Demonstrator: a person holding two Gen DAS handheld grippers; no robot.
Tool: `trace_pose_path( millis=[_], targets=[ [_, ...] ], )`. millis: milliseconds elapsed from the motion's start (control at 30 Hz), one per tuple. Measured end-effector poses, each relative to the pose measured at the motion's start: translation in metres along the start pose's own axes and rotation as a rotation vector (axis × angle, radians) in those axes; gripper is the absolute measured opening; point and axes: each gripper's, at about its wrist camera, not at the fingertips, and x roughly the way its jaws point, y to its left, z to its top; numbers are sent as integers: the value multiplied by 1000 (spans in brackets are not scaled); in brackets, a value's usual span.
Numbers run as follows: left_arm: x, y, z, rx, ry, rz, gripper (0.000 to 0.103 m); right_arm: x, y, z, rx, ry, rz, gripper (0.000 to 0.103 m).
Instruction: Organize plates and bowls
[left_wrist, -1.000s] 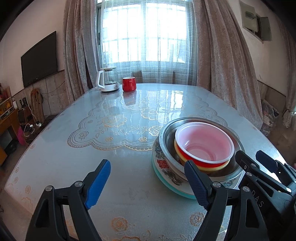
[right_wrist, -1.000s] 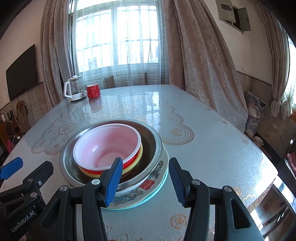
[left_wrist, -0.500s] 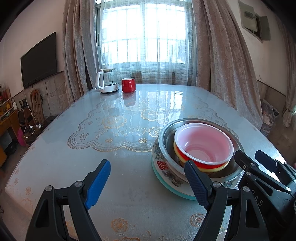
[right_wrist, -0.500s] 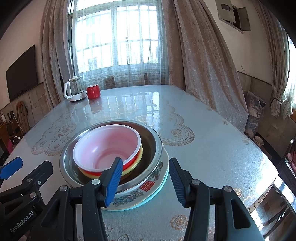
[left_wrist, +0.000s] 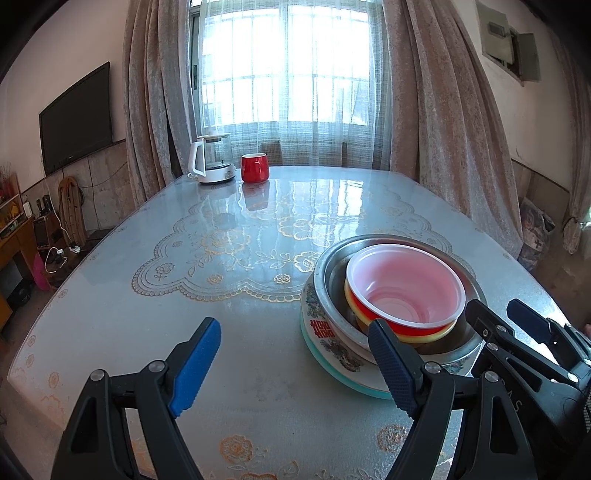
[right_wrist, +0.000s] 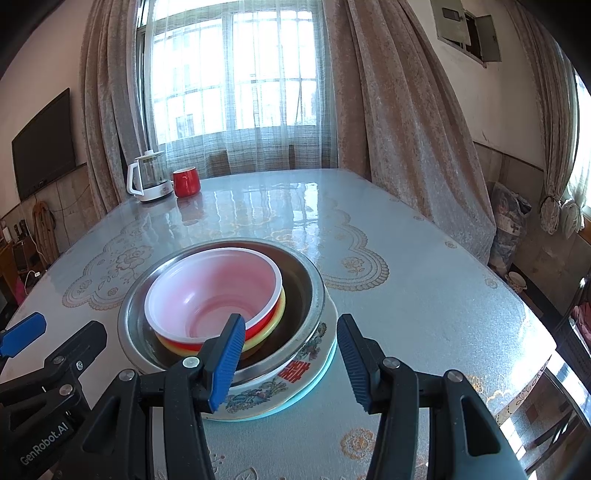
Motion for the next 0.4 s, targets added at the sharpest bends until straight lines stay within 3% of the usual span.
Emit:
trace_pose_path(
  millis=[400],
  targets=[
    [5, 10, 1, -18, -13, -4, 82, -2, -1, 2, -10, -24, 8, 53]
  ],
)
